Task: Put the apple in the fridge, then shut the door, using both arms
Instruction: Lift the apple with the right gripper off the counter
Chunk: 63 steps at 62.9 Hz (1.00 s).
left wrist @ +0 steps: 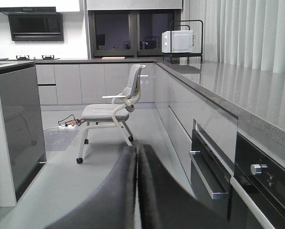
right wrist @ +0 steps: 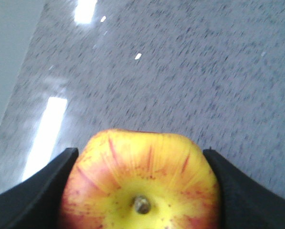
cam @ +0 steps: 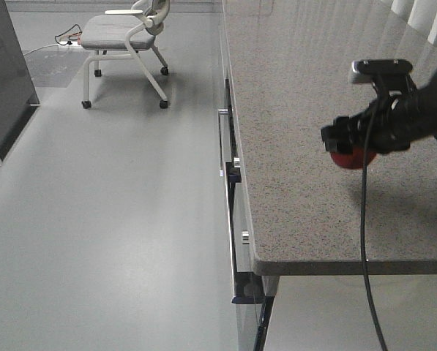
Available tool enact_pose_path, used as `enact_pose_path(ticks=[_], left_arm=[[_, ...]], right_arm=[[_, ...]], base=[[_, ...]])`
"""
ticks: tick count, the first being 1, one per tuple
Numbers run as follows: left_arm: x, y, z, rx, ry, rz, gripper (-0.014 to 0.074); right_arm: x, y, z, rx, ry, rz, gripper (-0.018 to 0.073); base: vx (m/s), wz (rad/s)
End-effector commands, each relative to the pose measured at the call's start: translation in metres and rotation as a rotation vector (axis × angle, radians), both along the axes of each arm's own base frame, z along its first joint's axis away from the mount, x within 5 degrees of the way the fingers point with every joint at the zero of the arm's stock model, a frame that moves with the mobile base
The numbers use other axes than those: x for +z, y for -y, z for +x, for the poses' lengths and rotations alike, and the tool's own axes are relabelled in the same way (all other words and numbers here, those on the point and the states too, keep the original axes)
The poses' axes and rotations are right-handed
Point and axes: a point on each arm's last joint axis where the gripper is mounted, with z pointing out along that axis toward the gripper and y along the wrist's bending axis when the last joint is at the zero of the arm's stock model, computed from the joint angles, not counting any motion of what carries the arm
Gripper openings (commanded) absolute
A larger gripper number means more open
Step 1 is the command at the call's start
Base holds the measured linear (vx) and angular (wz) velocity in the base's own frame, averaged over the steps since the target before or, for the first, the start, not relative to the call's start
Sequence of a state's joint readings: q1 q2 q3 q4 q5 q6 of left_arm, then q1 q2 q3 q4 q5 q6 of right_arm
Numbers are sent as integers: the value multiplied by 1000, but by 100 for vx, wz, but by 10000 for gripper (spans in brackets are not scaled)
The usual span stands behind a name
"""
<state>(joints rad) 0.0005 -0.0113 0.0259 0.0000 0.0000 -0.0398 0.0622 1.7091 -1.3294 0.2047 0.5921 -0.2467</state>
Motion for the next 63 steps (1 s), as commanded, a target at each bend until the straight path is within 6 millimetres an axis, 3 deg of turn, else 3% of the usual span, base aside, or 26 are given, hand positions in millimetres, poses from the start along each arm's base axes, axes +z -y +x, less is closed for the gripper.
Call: enact_pose_path(ticks=[1,23,34,48,63], left_arm=[[1,0,-1,1,69,-12,-6],[1,0,-1,1,69,-12,-6],[1,0,-1,1,69,-12,-6],[1,0,-1,1,69,-12,-6],[1,0,-1,1,69,-12,-6]], right_arm=[[34,-6,-30,33,170,8,374],[37,-50,-136,214,215,57,374],[40,-60,-188,292,241,122,374],[35,-53,-241,344,232,186,374],[39,-32,-291,378,212,230,374]], base=[[0,0],[0,0],[0,0],[0,0],[0,0]])
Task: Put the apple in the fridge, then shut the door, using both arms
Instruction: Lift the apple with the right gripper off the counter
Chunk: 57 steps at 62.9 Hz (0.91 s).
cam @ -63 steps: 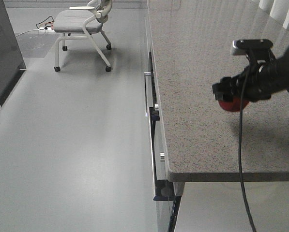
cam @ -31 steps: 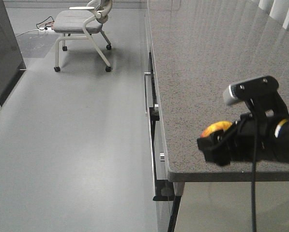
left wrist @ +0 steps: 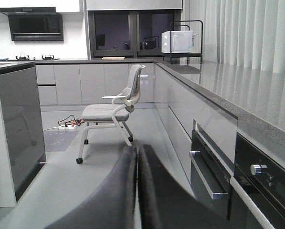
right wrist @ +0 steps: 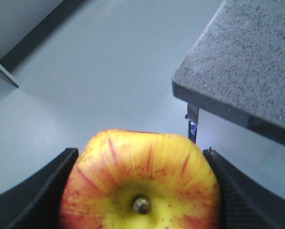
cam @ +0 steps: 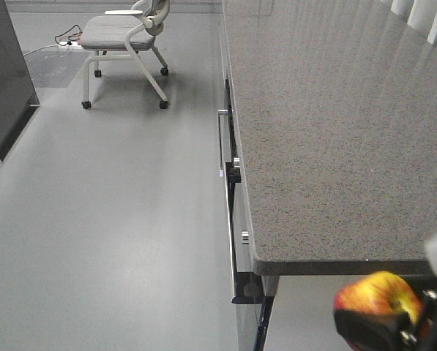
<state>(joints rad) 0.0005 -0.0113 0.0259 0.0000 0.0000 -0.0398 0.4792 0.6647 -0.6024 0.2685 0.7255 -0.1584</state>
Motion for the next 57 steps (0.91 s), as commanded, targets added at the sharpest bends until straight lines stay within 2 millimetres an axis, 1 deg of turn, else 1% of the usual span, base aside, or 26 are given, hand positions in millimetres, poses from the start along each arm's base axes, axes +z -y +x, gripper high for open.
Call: enact_pose_path(ticks=[1,13,23,30,57], left_arm=[[1,0,-1,1,69,-12,-6],[1,0,-1,1,69,-12,-6],[1,0,-1,1,69,-12,-6],[1,0,-1,1,69,-12,-6],[1,0,-1,1,69,-12,-6]], right_arm=[[17,5,-14,4,65,74,374],[21,18,-47,49,72,91,374],[22,25,-62,65,93,98,374],[23,26,-66,68,106,111,374],[23,26,-66,68,107,111,374]], base=[[0,0],[0,0],[0,0],[0,0],[0,0]])
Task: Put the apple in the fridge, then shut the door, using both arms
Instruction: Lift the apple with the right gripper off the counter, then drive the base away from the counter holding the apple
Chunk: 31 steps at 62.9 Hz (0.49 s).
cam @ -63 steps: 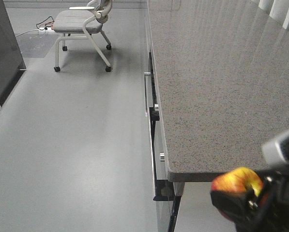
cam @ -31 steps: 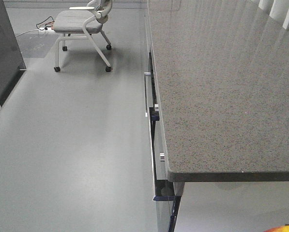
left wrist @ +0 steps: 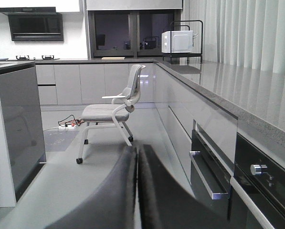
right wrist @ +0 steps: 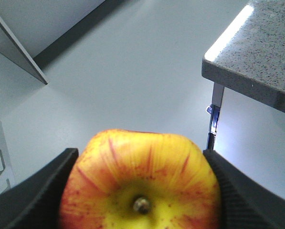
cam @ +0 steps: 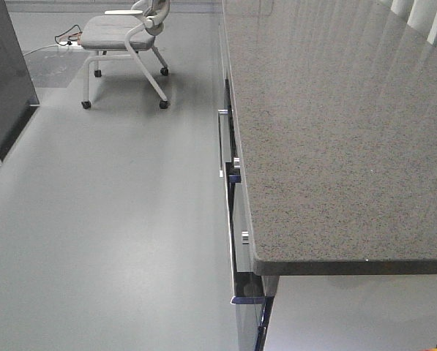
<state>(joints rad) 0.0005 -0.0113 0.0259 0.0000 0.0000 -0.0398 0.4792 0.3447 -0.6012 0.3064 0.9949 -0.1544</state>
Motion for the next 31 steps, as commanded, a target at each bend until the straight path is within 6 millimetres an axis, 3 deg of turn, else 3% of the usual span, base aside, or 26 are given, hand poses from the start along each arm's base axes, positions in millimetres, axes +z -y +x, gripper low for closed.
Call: enact_pose_path(ticks=[1,31], left_arm=[[1,0,-1,1,69,-12,-6],[1,0,-1,1,69,-12,-6]], right_arm=[[14,-2,3,-12,64,63,374],[14,-2,3,-12,64,63,374]], base=[[0,0],[0,0]])
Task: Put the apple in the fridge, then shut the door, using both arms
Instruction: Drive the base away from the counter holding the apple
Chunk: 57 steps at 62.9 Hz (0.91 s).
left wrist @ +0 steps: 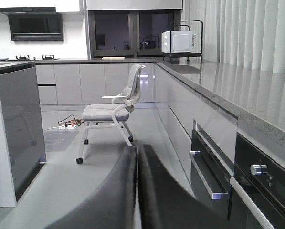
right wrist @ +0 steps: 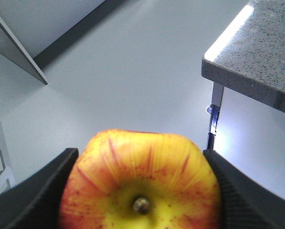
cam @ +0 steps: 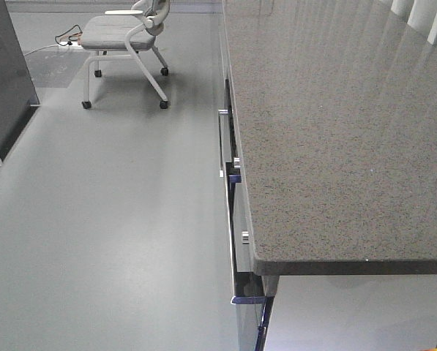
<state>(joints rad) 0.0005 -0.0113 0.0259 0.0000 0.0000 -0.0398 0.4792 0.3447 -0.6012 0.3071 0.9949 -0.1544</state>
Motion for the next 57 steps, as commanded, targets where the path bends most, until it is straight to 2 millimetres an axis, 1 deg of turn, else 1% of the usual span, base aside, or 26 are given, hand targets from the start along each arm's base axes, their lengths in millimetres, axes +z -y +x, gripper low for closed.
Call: enact_pose_path(ticks=[1,14,31,43,57], left_arm=[[1,0,-1,1,69,-12,-6],[1,0,-1,1,69,-12,-6],[1,0,-1,1,69,-12,-6],[1,0,-1,1,69,-12,-6],[1,0,-1,1,69,-12,-6]], right_arm=[[14,-2,3,-12,64,63,374],[14,-2,3,-12,64,63,374],[14,-2,3,-12,64,63,374],[14,-2,3,-12,64,63,374],[14,-2,3,-12,64,63,374]], base=[[0,0],[-1,6],[-4,20],[-3,31],[-1,47]])
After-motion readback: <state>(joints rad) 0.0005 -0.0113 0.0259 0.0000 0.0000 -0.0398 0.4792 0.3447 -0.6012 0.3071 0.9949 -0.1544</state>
